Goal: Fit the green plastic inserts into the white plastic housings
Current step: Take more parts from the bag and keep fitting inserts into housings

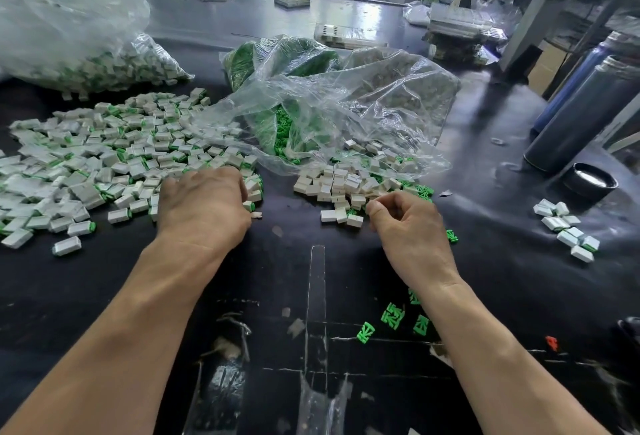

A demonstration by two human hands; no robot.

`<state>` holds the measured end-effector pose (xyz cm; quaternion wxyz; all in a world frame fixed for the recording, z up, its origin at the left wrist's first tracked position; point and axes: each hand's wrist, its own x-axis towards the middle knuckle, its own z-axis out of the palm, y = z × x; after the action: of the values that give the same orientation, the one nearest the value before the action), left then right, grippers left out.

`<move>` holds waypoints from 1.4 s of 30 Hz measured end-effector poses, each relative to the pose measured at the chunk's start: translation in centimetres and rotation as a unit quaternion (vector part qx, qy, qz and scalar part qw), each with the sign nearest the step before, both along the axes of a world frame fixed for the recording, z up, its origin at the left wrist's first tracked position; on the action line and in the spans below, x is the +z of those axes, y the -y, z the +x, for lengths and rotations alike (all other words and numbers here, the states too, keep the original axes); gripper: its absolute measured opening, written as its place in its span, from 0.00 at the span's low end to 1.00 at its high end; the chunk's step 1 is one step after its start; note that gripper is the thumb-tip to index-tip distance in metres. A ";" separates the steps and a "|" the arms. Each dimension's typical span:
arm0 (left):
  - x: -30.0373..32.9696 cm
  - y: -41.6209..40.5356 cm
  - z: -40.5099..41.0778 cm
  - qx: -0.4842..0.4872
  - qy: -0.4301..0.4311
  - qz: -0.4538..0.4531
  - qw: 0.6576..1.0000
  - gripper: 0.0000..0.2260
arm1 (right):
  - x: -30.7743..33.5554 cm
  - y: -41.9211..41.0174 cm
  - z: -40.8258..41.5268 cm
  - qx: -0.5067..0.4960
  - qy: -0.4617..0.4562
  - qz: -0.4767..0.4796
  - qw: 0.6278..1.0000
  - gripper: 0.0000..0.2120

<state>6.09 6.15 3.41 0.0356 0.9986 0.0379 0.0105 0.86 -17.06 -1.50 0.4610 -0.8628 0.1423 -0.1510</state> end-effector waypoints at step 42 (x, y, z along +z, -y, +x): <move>-3.7 5.0 -2.4 -0.199 0.036 -0.318 0.926 0.07 | 1.4 1.0 0.4 -0.025 -0.109 -0.240 0.964 0.05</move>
<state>3.66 1.16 -0.33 0.3536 0.9210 -0.1613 0.0266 1.24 -18.04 -0.12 0.2181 -0.9556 0.1726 -0.0971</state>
